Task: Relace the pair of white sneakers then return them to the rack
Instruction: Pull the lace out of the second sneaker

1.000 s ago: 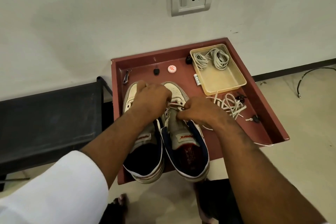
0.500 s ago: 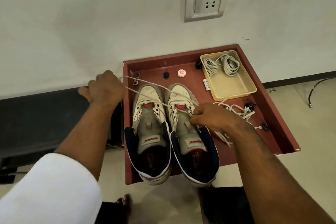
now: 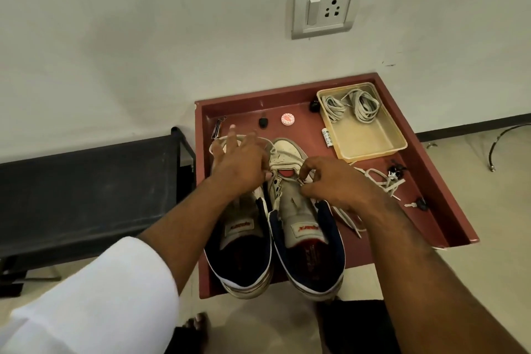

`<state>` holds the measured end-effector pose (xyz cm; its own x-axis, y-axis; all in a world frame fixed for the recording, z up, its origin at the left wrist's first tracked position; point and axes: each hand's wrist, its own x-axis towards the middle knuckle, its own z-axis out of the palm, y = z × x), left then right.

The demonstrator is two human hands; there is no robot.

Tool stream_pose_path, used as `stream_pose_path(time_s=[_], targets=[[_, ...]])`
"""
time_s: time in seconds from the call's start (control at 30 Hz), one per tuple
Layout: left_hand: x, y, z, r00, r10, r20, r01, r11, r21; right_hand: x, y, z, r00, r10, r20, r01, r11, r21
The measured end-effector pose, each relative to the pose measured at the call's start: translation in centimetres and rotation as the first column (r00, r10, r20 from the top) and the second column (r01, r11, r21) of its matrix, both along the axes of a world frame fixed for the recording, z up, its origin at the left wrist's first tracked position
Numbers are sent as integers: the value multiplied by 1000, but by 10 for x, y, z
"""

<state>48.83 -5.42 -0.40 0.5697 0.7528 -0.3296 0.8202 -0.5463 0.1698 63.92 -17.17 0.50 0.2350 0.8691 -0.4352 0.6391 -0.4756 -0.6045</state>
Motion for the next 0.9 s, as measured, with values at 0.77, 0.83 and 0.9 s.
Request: stream_pose_path(time_s=[0.77, 0.83, 0.9], targets=[[-7, -4, 5, 998, 56, 1, -56, 996, -73, 5, 2, 0, 1000, -9, -28, 10, 1000, 12], [-16, 0, 10, 995, 101, 16, -100, 994, -51, 5, 2, 0, 999, -21, -35, 21, 1000, -2], [-38, 8, 22, 977, 205, 51, -209, 976, 68, 7, 1, -1, 998, -36, -53, 35, 999, -8]])
